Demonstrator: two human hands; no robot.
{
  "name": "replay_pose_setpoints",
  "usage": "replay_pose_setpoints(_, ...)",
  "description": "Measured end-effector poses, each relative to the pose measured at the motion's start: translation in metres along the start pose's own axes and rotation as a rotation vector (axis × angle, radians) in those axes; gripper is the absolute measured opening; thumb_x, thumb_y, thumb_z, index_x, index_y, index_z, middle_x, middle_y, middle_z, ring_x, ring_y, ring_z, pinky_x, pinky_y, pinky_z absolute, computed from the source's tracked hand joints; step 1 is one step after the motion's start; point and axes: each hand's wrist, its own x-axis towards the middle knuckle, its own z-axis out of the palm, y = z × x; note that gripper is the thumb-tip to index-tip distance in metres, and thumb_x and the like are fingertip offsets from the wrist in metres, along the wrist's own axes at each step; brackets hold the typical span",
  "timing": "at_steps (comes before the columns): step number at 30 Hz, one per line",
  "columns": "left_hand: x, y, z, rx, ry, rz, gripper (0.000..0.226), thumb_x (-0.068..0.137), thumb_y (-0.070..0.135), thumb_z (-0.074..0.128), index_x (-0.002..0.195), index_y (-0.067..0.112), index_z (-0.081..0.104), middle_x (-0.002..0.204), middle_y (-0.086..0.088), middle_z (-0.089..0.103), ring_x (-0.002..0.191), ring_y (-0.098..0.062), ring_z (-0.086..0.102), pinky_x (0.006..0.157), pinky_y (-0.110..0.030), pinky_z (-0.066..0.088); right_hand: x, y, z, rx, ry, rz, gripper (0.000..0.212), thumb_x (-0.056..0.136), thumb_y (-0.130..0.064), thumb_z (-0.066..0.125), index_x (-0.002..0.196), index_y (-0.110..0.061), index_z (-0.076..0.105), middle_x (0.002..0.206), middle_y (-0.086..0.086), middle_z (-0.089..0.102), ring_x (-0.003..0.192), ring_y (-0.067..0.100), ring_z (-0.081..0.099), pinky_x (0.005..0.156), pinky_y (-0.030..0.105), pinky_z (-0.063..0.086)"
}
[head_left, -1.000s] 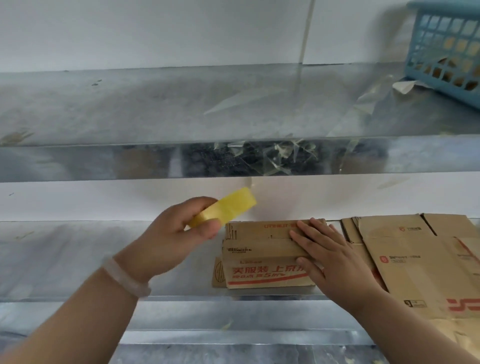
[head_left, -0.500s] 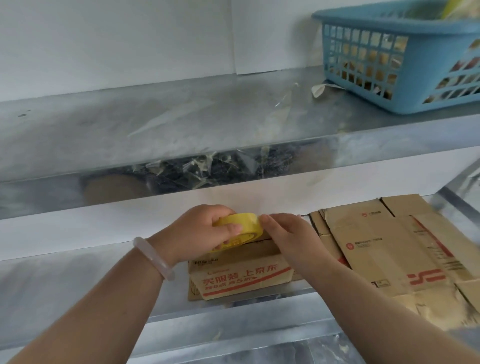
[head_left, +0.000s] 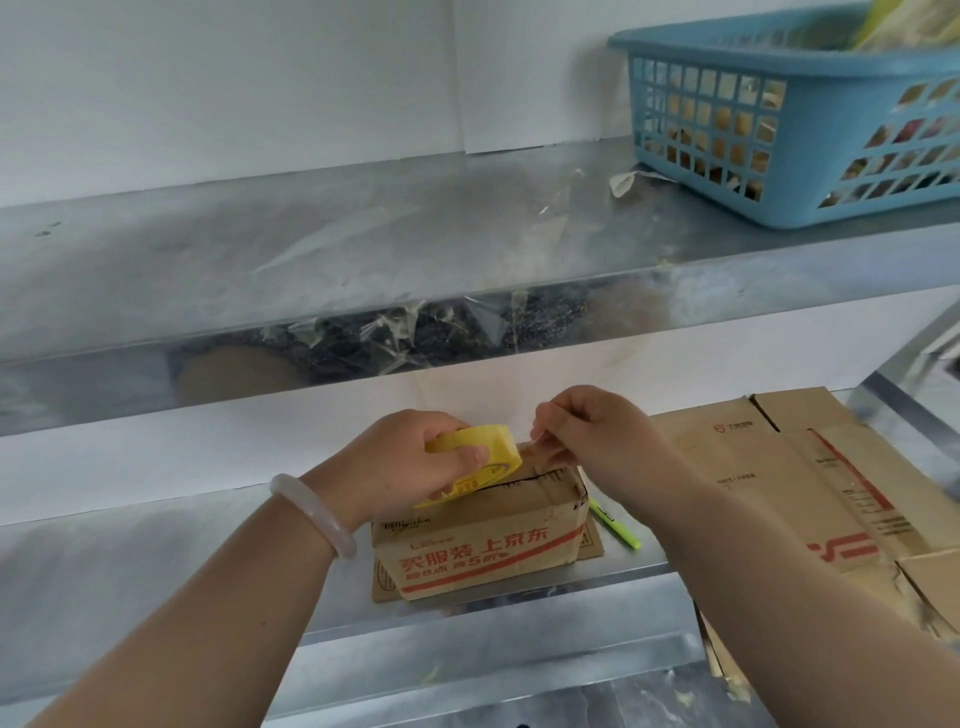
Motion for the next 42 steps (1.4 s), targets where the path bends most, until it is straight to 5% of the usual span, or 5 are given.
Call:
replay_pose_setpoints(9,0.007,0.007,0.005,0.042,-0.017,0.001,0.025,0.084,0.056,0.058,0.087,0.033,0.067,0.064,0.009,0.068,0.058,-0.003,0.062,0.063,-0.025,0.048,0.000,0.020,-0.001,0.655,-0.120,0.250,0.026,0.099,-0.026,0.056,0.081,-0.007,0.061,0.081,0.011,0.066,0.082,0.023,0.065,0.093,0.044,0.054)
replay_pose_setpoints(14,0.005,0.009,0.007,0.000,0.060,0.030,0.034,0.077,0.064,0.056,0.083,0.032,0.066,0.058,0.015,0.064,0.056,0.002,0.059,0.059,-0.021,0.044,0.003,0.028,0.005,0.574,-0.145,0.289,0.015,0.094,-0.020,0.063,0.094,-0.006,0.059,0.098,0.013,0.071,0.093,0.019,0.069,0.094,0.035,0.055)
replay_pose_setpoints(19,-0.007,-0.004,-0.002,-0.201,-0.049,0.013,0.018,0.087,0.046,0.062,0.101,0.036,0.066,0.092,0.010,0.072,0.087,-0.006,0.067,0.080,-0.029,0.050,0.007,0.032,0.005,0.625,-0.105,0.295,0.012,0.097,-0.017,0.059,0.092,-0.008,0.054,0.100,0.016,0.072,0.094,0.025,0.071,0.089,0.037,0.057)
replay_pose_setpoints(30,-0.002,-0.002,0.001,0.012,0.344,-0.025,0.018,0.079,0.051,0.068,0.085,0.034,0.070,0.074,0.010,0.070,0.070,-0.002,0.064,0.062,-0.023,0.050,0.010,0.034,0.011,0.520,0.015,0.244,0.014,0.098,-0.017,0.056,0.100,-0.005,0.049,0.098,0.012,0.073,0.091,0.019,0.073,0.083,0.040,0.060)
replay_pose_setpoints(42,0.014,0.019,0.008,0.222,0.273,-0.080,0.036,0.074,0.065,0.065,0.084,0.031,0.066,0.080,0.009,0.064,0.075,-0.006,0.059,0.062,-0.026,0.049,0.014,0.040,-0.020,0.607,0.124,0.202,0.010,0.098,-0.012,0.058,0.095,-0.006,0.050,0.082,0.012,0.075,0.079,0.023,0.074,0.078,0.043,0.061)
